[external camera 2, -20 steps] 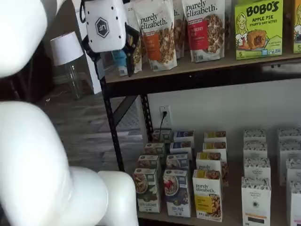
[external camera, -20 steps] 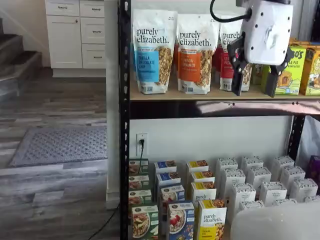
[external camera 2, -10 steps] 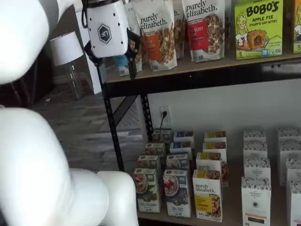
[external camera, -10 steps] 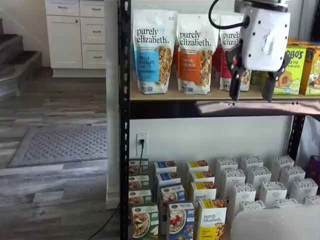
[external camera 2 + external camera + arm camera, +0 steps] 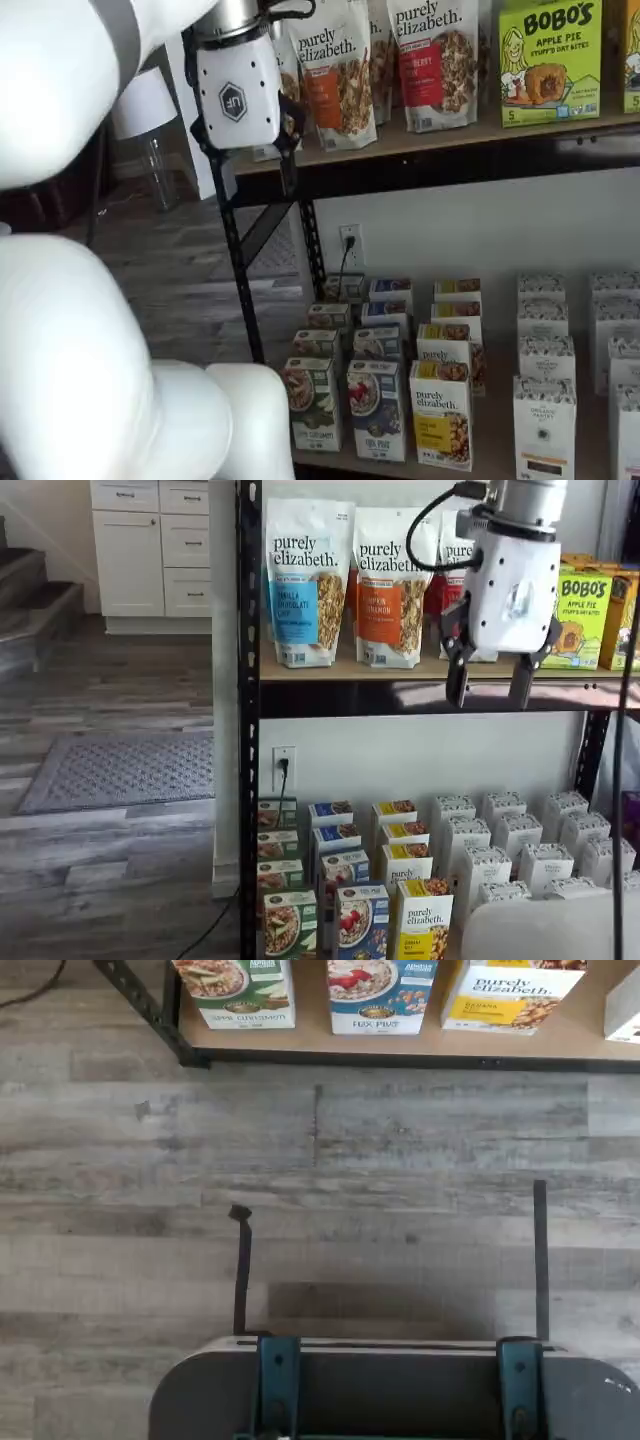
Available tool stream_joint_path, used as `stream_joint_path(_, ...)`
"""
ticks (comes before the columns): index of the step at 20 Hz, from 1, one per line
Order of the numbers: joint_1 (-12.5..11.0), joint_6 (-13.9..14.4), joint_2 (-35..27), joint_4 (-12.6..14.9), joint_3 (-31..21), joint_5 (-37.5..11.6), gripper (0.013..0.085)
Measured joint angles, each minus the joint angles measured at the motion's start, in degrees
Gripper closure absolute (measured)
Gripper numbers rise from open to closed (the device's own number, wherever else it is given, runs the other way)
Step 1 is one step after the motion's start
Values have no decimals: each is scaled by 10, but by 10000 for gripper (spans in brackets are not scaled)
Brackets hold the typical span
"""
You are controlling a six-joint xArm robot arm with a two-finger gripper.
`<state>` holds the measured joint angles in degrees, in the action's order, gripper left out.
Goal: Pick up the blue and white box that is on the bottom shelf, the second box from the left
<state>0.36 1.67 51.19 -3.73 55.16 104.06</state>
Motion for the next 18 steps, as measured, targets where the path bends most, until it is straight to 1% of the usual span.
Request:
stream_joint_path(4, 6, 3, 2, 10, -28, -30, 130)
stream_joint_path(11, 5, 0, 2, 6, -79, -89, 130)
stream_joint_path(18, 1, -6, -12, 2, -123, -150, 130)
